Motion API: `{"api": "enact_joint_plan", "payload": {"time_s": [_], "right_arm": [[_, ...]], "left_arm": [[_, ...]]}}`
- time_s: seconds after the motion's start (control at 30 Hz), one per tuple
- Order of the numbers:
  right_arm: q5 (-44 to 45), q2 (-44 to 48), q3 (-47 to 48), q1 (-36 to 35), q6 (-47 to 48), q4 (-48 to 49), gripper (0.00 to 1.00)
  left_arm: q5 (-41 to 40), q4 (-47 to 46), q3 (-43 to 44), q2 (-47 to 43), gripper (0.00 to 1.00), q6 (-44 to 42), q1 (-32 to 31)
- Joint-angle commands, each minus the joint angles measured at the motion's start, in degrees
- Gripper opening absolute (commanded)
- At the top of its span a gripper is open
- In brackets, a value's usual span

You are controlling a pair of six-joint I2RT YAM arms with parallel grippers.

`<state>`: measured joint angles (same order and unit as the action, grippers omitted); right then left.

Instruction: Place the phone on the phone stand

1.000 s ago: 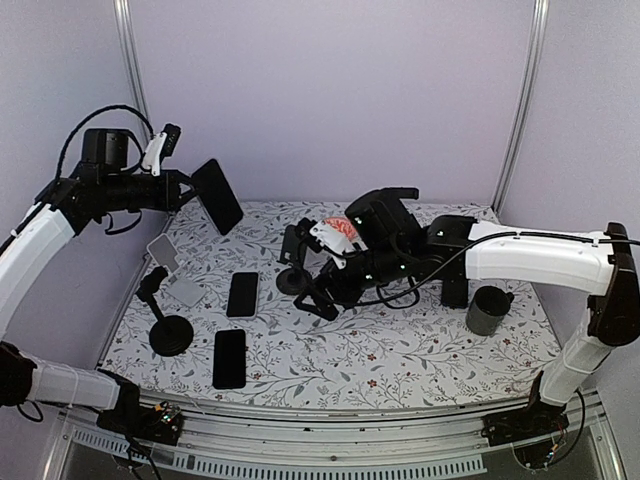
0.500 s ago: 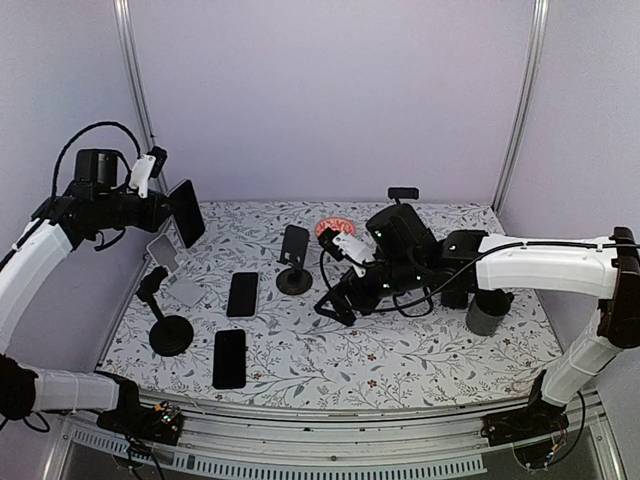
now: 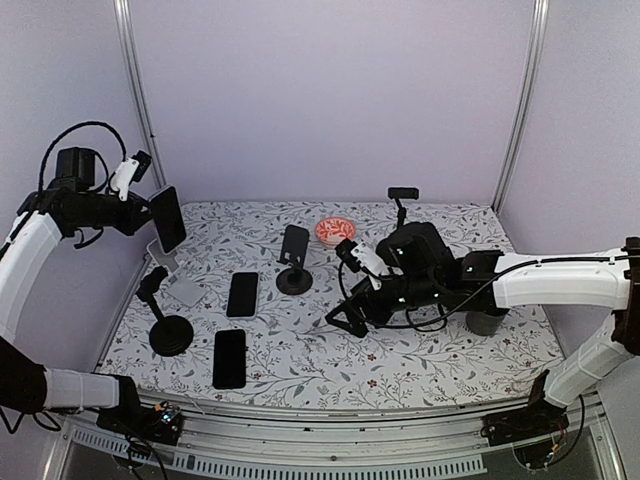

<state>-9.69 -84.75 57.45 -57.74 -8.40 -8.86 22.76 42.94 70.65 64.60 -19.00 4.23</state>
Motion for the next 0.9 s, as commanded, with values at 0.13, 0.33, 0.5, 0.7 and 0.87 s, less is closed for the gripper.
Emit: {"api": "enact_joint_plan", "payload": {"time_s": [0.13, 0.33, 0.5, 0.7, 0.87], "right_arm": [[-1.7, 4.7, -4.5, 0.2, -2.7, 3.2, 0.99], [-2.3, 7.4, -7.2, 0.2, -3.6, 3.3, 0.99], [-2.3, 9.1, -8.5, 0.2, -3.2, 2.5, 0.99], [-2.9, 8.2, -8.2, 0.2, -2.7, 2.9, 0.99], [-3.0, 7.0, -7.2, 0.2, -2.9, 2.8, 0.99]], "left_arm": [[13.0, 0.2, 0.6, 0.0, 0.00, -4.7, 4.7], [14.4, 0.5, -2.1, 0.3, 0.00, -8.5, 6.2], [16.9, -0.5, -4.2, 0.8, 0.00, -11.1, 8.7], [18.4, -1.7, -4.5, 2.5, 0.00, -12.6, 9.7], [18.0, -1.1, -3.9, 4.4, 0.00, -15.4, 10.5]]}}
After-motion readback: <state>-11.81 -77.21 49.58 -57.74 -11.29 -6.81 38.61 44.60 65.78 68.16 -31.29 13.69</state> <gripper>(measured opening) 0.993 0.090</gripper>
